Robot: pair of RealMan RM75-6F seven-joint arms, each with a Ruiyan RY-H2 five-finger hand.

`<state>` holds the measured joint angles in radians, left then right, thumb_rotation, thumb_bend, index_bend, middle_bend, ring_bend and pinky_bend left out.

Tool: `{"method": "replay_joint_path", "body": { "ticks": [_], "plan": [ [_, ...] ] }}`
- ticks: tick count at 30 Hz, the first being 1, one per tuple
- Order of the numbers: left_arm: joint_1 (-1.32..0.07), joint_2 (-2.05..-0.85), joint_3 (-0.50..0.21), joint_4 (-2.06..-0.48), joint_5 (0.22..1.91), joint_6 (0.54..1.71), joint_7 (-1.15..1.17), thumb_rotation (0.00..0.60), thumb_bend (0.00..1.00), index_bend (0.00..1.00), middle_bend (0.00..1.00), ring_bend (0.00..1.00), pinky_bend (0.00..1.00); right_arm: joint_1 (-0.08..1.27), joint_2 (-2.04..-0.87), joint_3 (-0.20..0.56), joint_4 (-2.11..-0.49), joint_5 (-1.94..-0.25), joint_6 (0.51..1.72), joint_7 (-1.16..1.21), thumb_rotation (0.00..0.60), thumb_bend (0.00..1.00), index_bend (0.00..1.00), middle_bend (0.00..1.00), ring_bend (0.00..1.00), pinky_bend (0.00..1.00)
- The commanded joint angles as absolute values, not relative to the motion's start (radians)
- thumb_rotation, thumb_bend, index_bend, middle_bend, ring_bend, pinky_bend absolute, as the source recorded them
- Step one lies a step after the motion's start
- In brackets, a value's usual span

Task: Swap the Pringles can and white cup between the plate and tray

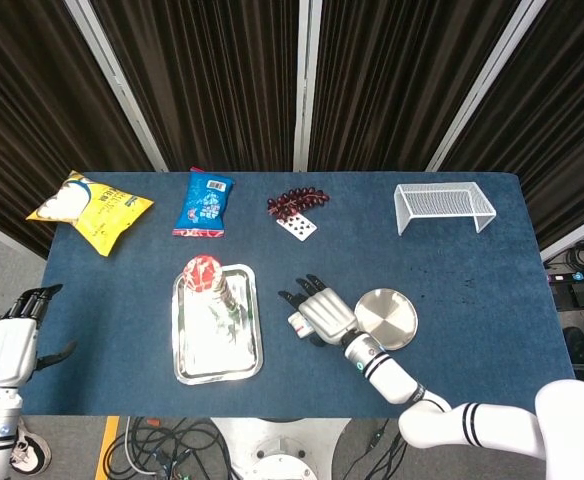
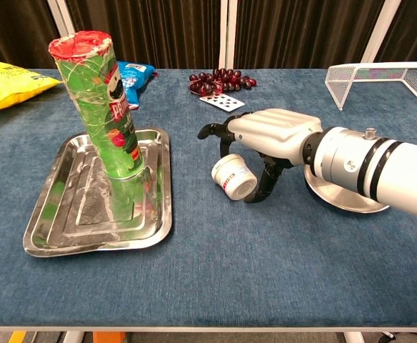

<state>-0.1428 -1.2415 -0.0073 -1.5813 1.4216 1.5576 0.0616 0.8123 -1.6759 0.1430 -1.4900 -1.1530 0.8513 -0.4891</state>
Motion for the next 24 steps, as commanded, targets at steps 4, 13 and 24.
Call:
{"method": "replay_joint_path", "body": {
  "ticks": [4, 13, 24],
  "plan": [
    [-0.137, -1.241, -0.015, -1.579, 1.430, 1.548, 0.058, 0.600, 0.11, 0.15, 0.19, 0.16, 0.41, 0.813, -1.682, 0.140, -1.480, -1.172, 0.868, -0.469, 0.600, 0.14, 0.20, 0.38, 0.11, 0.04],
    [-0.130, -1.243, -0.023, -1.576, 1.435, 1.530, 0.058, 0.600, 0.11, 0.15, 0.19, 0.16, 0.41, 0.810, -1.681, 0.133, -1.467, -1.198, 0.890, -0.441, 0.600, 0.18, 0.33, 0.47, 0.18, 0.08],
    [-0.119, -1.241, -0.032, -1.576, 1.447, 1.527, 0.048, 0.600, 0.11, 0.15, 0.19, 0.16, 0.41, 0.756, -1.588, 0.122, -1.543, -1.262, 0.992, -0.413, 0.600, 0.20, 0.40, 0.52, 0.21, 0.09]
  ]
}}
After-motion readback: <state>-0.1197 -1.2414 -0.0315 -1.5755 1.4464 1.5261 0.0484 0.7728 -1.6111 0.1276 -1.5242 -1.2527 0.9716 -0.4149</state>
